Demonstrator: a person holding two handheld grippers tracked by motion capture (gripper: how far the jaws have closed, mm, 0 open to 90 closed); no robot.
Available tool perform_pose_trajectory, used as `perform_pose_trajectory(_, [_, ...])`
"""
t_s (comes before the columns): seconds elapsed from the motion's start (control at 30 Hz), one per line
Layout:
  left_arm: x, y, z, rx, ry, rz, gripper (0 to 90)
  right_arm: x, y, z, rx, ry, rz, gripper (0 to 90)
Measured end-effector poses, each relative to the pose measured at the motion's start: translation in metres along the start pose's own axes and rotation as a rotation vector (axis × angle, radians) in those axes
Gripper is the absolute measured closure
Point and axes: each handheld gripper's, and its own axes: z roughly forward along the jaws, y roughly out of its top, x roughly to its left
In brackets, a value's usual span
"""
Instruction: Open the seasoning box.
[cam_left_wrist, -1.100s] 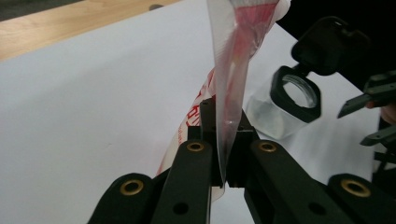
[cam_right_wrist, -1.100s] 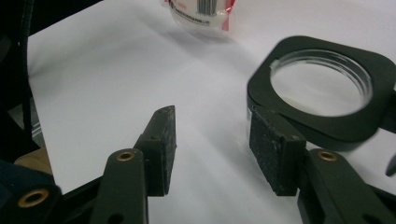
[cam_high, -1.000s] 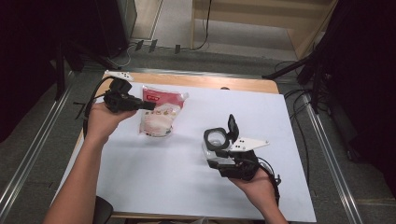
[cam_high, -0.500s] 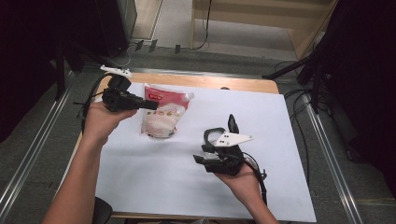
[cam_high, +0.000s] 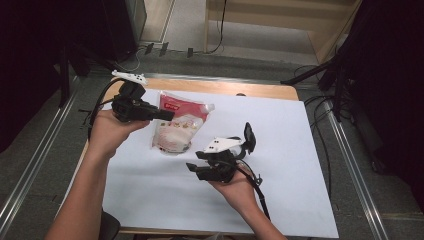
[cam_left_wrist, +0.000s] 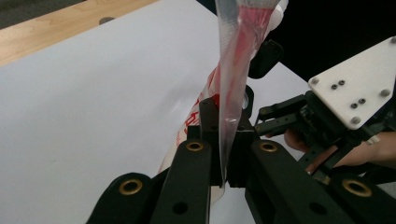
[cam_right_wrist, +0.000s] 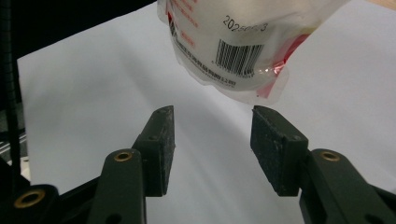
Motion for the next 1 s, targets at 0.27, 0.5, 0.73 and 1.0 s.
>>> perform_pose_trajectory(0.27, [0.002, -0.005, -0.003, 0.009, -0.015, -0.019, 89.6, 0.002, -0.001, 0.032, 0.003, -0.013, 0.022, 49.5])
perform_pose_trajectory(0.5, [0.001, -0.008, -0.009, 0.009, -0.016, -0.041, 89.7, 0.001, -0.006, 0.055, 0.012, -0.05, 0.051, 49.6])
perform_pose_trajectory(0.73, [-0.005, -0.008, -0.012, 0.012, -0.055, -0.082, 89.6, -0.001, -0.011, 0.07, -0.004, -0.071, 0.066, 49.7])
perform_pose_trajectory(1.0, [-0.008, -0.008, -0.001, -0.009, -0.077, -0.143, 89.2, 0.007, -0.014, 0.072, -0.088, -0.074, 0.015, 55.1])
